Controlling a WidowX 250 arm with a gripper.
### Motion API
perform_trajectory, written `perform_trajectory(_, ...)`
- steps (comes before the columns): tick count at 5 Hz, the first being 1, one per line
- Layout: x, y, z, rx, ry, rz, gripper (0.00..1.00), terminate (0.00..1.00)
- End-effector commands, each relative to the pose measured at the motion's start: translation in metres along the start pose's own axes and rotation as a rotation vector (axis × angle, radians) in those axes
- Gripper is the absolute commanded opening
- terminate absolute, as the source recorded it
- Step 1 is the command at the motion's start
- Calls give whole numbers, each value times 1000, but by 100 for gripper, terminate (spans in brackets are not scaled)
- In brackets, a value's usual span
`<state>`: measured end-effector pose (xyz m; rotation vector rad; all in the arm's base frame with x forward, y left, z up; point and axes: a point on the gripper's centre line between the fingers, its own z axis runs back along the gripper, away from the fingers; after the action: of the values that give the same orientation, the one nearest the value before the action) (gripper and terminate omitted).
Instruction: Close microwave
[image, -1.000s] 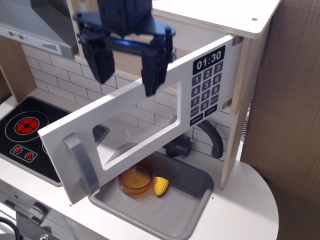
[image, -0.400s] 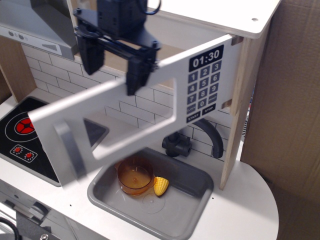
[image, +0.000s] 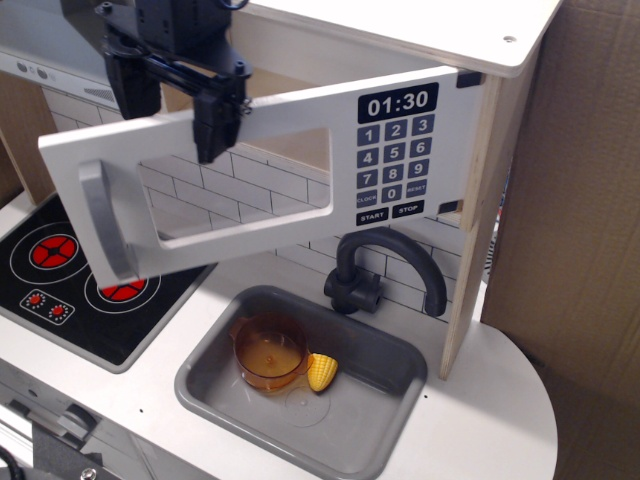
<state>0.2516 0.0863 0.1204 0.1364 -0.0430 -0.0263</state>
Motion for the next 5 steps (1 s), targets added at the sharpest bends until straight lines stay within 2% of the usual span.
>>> perform_trajectory(1,3,22,37,85,-15,36,100,0)
perform_trajectory(2,-15,4,52,130,-2,116,100,0)
perform_trajectory(3,-26,-21,41,58,41,203,100,0)
perform_trajectory(4,-33,-48,26,24,49,283,100,0)
perform_trajectory(5,-29,-55,-3,-47,44,301,100,0)
